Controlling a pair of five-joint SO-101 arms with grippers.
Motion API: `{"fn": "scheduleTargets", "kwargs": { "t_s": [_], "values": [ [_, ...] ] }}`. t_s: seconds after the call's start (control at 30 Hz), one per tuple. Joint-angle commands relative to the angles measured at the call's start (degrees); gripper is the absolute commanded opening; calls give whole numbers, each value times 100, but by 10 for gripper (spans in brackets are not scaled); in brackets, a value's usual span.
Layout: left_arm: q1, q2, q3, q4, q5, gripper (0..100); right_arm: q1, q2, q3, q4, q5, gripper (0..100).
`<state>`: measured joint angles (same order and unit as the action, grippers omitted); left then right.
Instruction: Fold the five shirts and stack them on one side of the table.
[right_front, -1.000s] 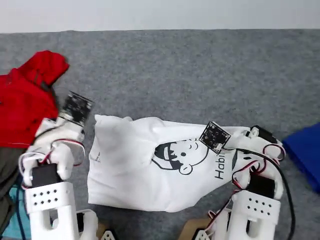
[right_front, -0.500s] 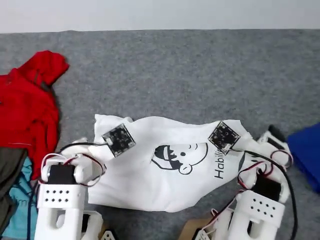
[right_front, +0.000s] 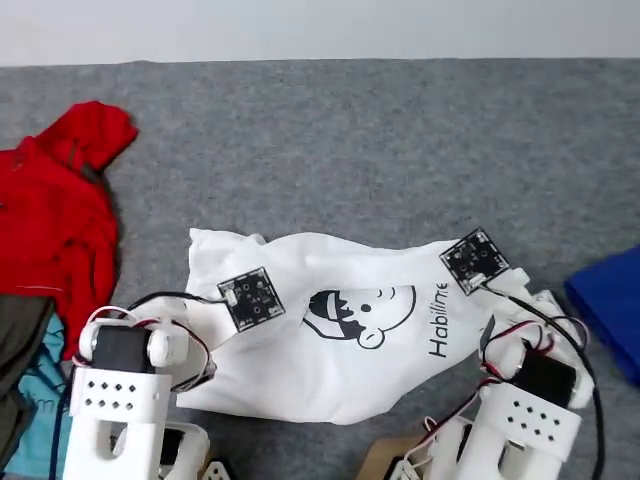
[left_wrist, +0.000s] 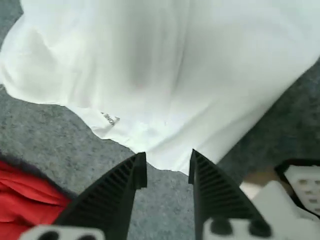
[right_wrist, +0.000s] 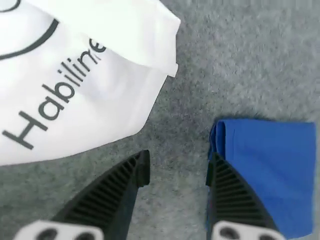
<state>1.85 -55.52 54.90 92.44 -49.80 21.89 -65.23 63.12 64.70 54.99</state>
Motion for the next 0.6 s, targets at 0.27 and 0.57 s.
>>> {"fn": "scheduleTargets", "kwargs": {
  "t_s": [0.27,0.57],
  "values": [
    [0,3516,-2123,589,-62,145,57,-110,-316,22,-492,199],
    [18,4862,-2299,-440,-378,148,66,-110,-299,22,-492,199]
  ]
}}
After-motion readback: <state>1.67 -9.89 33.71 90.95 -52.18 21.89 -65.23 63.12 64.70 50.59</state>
